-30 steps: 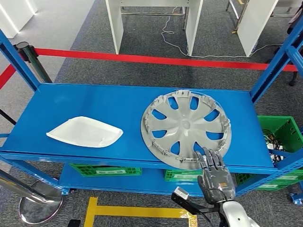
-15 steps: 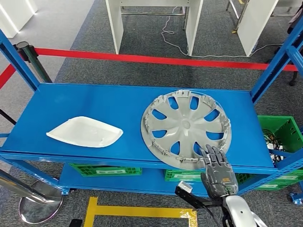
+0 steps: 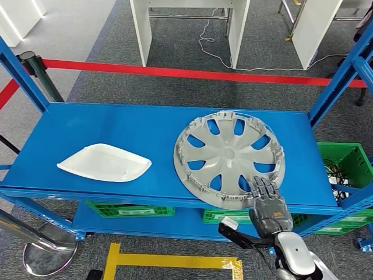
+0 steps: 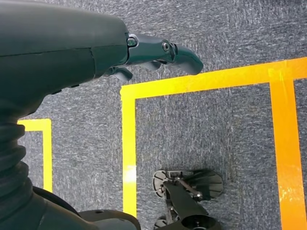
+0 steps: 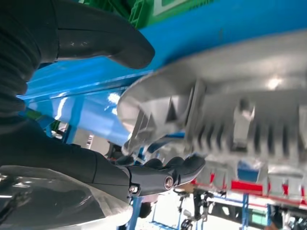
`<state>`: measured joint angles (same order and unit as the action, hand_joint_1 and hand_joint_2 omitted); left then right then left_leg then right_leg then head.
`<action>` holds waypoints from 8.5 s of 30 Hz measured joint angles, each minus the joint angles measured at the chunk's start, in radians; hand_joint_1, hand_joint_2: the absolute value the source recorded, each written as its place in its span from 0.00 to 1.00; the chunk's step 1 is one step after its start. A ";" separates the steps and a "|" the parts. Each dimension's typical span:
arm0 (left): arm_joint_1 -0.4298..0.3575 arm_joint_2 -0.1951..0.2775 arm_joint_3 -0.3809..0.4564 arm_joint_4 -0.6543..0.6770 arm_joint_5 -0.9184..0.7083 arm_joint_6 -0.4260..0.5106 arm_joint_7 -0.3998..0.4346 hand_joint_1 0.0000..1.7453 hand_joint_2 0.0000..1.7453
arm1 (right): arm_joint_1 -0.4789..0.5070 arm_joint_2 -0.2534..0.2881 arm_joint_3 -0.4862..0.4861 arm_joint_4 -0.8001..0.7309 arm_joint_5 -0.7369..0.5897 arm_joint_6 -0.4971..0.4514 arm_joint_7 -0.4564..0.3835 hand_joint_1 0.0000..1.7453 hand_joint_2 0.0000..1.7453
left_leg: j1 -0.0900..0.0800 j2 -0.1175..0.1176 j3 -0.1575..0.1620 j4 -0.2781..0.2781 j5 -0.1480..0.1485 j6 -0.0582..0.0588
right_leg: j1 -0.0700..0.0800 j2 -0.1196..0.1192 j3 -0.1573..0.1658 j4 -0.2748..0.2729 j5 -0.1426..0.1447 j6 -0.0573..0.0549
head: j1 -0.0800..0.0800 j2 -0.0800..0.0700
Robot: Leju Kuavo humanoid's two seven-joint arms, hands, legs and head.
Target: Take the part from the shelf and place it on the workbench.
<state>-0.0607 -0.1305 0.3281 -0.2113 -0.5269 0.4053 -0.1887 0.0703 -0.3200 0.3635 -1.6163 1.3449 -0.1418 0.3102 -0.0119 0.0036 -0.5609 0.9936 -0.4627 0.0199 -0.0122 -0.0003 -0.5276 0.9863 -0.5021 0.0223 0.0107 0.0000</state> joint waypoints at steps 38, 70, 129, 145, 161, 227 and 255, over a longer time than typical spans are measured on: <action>0.001 -0.001 0.012 0.000 -0.006 -0.008 -0.025 0.00 1.00 | -0.006 0.022 0.193 -0.112 0.022 -0.161 -0.137 1.00 1.00 | 0.000 0.000 -0.001 0.000 0.000 0.000 | 0.000 0.001 -0.002 0.000 0.001 0.001 | 0.000 0.000; 0.002 -0.008 0.134 0.000 0.007 -0.127 -0.122 0.00 1.00 | 0.192 0.231 0.103 -0.598 -1.362 0.036 -1.003 1.00 1.00 | 0.000 0.000 -0.004 0.000 0.000 0.000 | 0.000 0.000 -0.005 0.000 0.000 0.001 | 0.000 0.000; 0.027 -0.026 0.251 0.000 -0.091 -0.047 -0.181 0.00 1.00 | 0.243 0.519 -0.293 -0.209 -1.319 0.440 -1.003 1.00 1.00 | 0.006 0.007 0.000 -0.006 -0.003 0.024 | -0.005 0.000 -0.138 0.286 -0.139 0.028 | 0.004 0.000; 0.030 -0.041 0.254 -0.002 -0.117 -0.038 -0.184 0.00 1.00 | 0.211 0.500 -0.244 -0.176 -1.299 0.386 -1.003 1.00 1.00 | 0.016 -0.002 -0.106 0.297 -0.114 -0.042 | 0.010 -0.019 0.024 -0.024 -0.007 -0.034 | -0.007 0.000; 0.028 -0.068 0.293 -0.009 -0.135 -0.034 -0.196 0.00 1.00 | 0.182 0.462 -0.198 -0.139 -1.282 0.348 -1.003 1.00 1.00 | 0.004 -0.017 -0.050 0.017 0.016 0.018 | 0.007 0.000 -0.103 0.295 -0.109 0.008 | 0.001 0.000; 0.029 -0.079 0.388 -0.025 -0.218 -0.026 -0.237 0.00 1.00 | 0.142 0.414 -0.124 -0.138 -1.265 0.317 -1.004 1.00 1.00 | 0.024 -0.116 -0.031 0.037 0.000 -0.023 | -0.022 0.086 0.012 0.043 -0.054 0.024 | -0.014 0.000; 0.027 -0.089 0.435 -0.028 -0.247 -0.020 -0.258 0.00 1.00 | 0.128 0.398 -0.121 -0.141 -1.247 0.347 -1.004 1.00 1.00 | 0.006 -0.091 -0.027 0.039 -0.006 0.009 | -0.010 0.059 -0.039 0.103 -0.047 0.018 | -0.017 0.000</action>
<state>-0.0340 -0.2198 0.7629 -0.2389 -0.7741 0.3858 -0.4471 0.1988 0.0780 0.2424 -1.7578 0.0975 0.2053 -0.6933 -0.0056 -0.0871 -0.5878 1.0324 -0.4689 0.0286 -0.0224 0.0589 -0.5661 1.0891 -0.5487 0.0398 -0.0059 0.0000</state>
